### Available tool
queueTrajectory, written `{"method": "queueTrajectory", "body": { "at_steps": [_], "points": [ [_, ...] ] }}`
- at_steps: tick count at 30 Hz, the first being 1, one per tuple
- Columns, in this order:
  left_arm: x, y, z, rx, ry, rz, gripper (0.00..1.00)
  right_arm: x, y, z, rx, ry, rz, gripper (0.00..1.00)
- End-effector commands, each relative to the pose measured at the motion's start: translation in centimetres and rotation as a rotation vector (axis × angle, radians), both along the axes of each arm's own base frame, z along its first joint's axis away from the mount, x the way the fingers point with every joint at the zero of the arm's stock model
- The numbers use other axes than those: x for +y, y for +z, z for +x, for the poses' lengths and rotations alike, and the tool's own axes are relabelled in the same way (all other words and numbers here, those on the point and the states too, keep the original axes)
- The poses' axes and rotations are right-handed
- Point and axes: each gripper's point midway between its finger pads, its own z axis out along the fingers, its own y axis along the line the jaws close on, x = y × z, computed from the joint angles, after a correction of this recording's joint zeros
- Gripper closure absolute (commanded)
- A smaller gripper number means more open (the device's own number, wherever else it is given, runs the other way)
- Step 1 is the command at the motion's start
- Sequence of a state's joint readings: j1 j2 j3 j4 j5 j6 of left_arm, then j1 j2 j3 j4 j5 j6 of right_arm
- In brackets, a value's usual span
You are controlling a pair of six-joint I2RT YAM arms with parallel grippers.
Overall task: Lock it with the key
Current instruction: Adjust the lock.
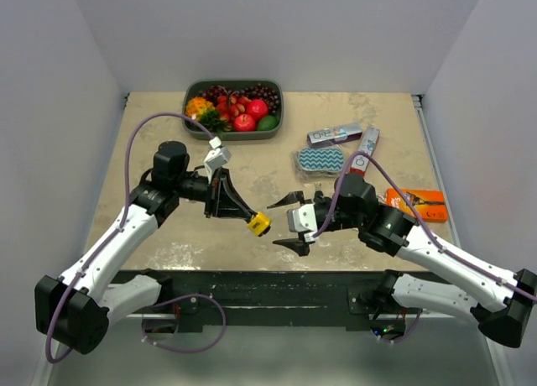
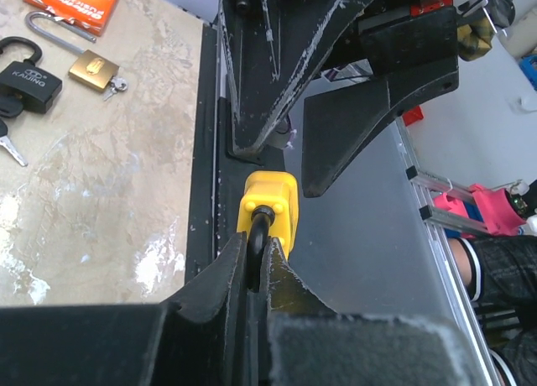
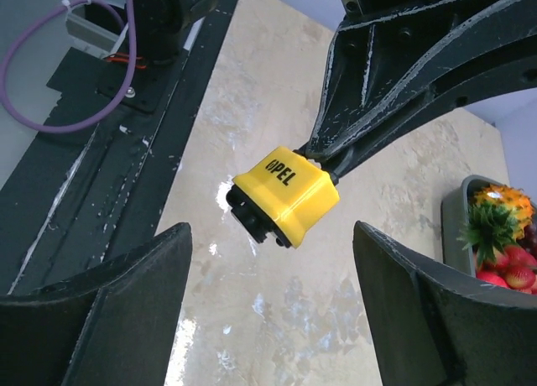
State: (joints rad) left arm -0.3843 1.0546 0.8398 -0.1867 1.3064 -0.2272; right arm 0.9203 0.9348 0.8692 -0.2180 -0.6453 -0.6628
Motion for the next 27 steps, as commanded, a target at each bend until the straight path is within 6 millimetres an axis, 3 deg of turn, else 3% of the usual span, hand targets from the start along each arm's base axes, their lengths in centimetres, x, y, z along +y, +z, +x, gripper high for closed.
{"method": "queueTrajectory", "body": {
  "at_steps": [1, 7, 22, 24, 27],
  "points": [
    [-0.4, 1.7, -1.3, -0.045, -0.060, -0.049, 1.00, 0.7, 2.8, -0.2, -0.067, 0.036, 0.065, 0.23],
    [-0.9, 1.4, -1.6, -0.038, -0.069, -0.045, 1.00, 1.5, 2.9, 0.3, -0.062, 0.034, 0.070, 0.30],
    [-1.9, 1.3, -2.5, -0.041, -0.082, -0.055, 1.00, 2.4, 3.4, 0.7, -0.066, 0.039, 0.094, 0.69],
    [-1.8, 1.3, -2.5, -0.038, -0.082, -0.053, 1.00, 2.4, 3.4, 0.7, -0.066, 0.038, 0.091, 0.65],
    [-1.3, 1.0, -1.9, -0.043, -0.055, -0.034, 1.00, 1.9, 3.7, 0.8, -0.015, -0.003, 0.083, 0.34]
  ]
}}
